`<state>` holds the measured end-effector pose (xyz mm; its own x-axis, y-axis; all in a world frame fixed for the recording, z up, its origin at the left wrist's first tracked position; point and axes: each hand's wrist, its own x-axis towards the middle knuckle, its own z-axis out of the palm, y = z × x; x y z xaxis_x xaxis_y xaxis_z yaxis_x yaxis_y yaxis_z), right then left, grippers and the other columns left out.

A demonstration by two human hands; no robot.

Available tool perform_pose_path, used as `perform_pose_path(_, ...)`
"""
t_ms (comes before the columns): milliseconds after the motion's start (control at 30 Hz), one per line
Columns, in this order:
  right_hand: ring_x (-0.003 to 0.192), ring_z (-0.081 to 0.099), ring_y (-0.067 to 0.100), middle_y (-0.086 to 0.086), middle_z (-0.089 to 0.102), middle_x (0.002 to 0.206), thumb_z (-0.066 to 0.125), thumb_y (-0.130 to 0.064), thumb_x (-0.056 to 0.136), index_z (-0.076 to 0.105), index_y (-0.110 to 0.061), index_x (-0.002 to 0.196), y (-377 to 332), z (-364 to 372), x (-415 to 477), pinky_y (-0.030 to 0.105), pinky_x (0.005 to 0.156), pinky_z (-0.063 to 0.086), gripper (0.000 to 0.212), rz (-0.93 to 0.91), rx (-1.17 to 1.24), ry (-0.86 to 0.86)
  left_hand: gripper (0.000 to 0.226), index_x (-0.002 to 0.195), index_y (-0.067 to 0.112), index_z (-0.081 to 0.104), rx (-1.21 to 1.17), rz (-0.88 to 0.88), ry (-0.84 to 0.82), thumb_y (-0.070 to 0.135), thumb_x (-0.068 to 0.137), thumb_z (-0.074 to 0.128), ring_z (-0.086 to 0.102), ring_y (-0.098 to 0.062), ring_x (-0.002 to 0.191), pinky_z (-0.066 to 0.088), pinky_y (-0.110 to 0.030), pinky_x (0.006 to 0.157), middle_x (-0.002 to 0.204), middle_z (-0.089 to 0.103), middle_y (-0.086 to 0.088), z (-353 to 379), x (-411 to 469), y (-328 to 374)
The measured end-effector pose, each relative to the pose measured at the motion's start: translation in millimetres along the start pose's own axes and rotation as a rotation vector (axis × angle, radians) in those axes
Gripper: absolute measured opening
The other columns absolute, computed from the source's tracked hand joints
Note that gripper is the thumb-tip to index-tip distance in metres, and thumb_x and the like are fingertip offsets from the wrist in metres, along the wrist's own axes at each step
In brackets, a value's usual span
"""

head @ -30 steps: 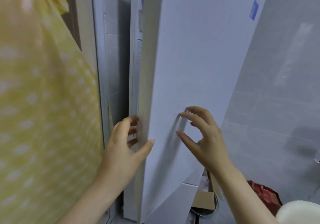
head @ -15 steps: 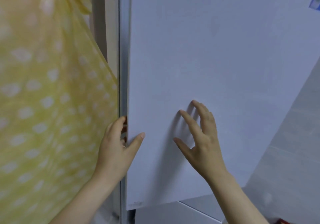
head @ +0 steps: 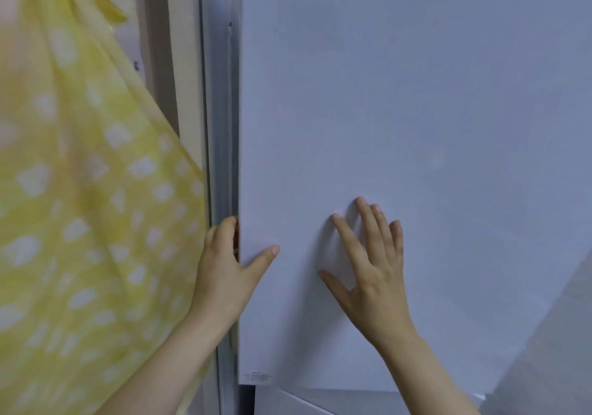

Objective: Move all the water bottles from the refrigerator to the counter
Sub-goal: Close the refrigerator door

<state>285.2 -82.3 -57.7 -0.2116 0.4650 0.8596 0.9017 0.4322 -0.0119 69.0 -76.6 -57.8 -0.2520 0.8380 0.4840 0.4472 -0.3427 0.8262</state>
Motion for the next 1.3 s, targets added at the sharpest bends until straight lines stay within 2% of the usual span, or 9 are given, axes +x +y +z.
perform_pose_path(67, 0.15, 0.013, 0.026, 0.009, 0.018, 0.16, 0.082, -0.029, 0.074, 0.036, -0.02, 0.148, 2, 12, 7, 0.054, 0.119, 0.011, 0.088, 0.028, -0.038, -0.001, 0.068, 0.119, 0.03, 0.052, -0.017, 0.002, -0.028, 0.059, 0.062, 0.074, 0.063, -0.016, 0.101, 0.055, -0.044, 0.088, 0.118, 0.057, 0.003, 7, 18, -8)
perform_pose_path(200, 0.15, 0.01, 0.025, 0.008, 0.016, 0.161, 0.083, -0.029, 0.072, 0.033, -0.022, 0.149, 5, 33, 18, 0.053, 0.12, 0.008, 0.092, 0.074, -0.104, -0.003, 0.061, 0.12, 0.027, 0.053, -0.013, 0.036, -0.072, 0.044, 0.069, 0.08, 0.061, -0.019, 0.099, 0.054, -0.045, 0.087, 0.113, 0.051, 0.005, 19, 49, -20)
perform_pose_path(333, 0.151, 0.009, 0.024, 0.009, 0.017, 0.161, 0.083, -0.032, 0.071, 0.032, -0.022, 0.149, 9, 48, 28, 0.052, 0.12, 0.007, 0.094, 0.114, -0.177, -0.003, 0.063, 0.116, 0.029, 0.053, -0.035, 0.048, -0.135, 0.053, 0.064, 0.08, 0.061, -0.014, 0.097, 0.055, -0.04, 0.082, 0.112, 0.051, 0.007, 29, 75, -27)
perform_pose_path(633, 0.151, 0.007, 0.025, 0.009, 0.015, 0.162, 0.084, -0.033, 0.07, 0.03, -0.021, 0.15, 22, 77, 44, 0.052, 0.121, 0.005, 0.097, 0.177, -0.273, -0.01, 0.064, 0.115, 0.027, 0.05, 0.009, 0.058, -0.175, 0.054, 0.065, 0.08, 0.056, -0.018, 0.094, 0.053, -0.04, 0.078, 0.11, 0.049, 0.006, 56, 116, -34)
perform_pose_path(933, 0.151, 0.0, 0.022, 0.009, 0.012, 0.161, 0.084, -0.033, 0.069, 0.028, -0.021, 0.151, 34, 94, 51, 0.05, 0.121, 0.001, 0.1, 0.184, -0.33, 0.0, 0.063, 0.117, 0.023, 0.051, -0.008, 0.084, -0.196, 0.047, 0.068, 0.081, 0.053, -0.016, 0.094, 0.045, -0.031, 0.076, 0.113, 0.049, 0.004, 71, 135, -37)
perform_pose_path(1133, 0.151, -0.001, 0.022, 0.007, 0.009, 0.162, 0.083, -0.034, 0.07, 0.024, -0.022, 0.152, 36, 99, 51, 0.049, 0.121, -0.001, 0.101, 0.194, -0.332, -0.003, 0.064, 0.118, 0.022, 0.049, -0.009, 0.085, -0.207, 0.047, 0.068, 0.081, 0.052, -0.017, 0.095, 0.045, -0.03, 0.076, 0.114, 0.048, 0.003, 75, 140, -39)
perform_pose_path(1300, 0.151, -0.002, 0.022, 0.004, 0.004, 0.163, 0.084, -0.031, 0.07, 0.023, -0.022, 0.152, 37, 102, 50, 0.05, 0.121, -0.001, 0.102, 0.196, -0.322, 0.007, 0.059, 0.113, 0.019, 0.051, -0.002, 0.088, -0.201, 0.043, 0.069, 0.082, 0.05, -0.016, 0.092, 0.04, -0.023, 0.065, 0.111, 0.048, 0.003, 76, 142, -37)
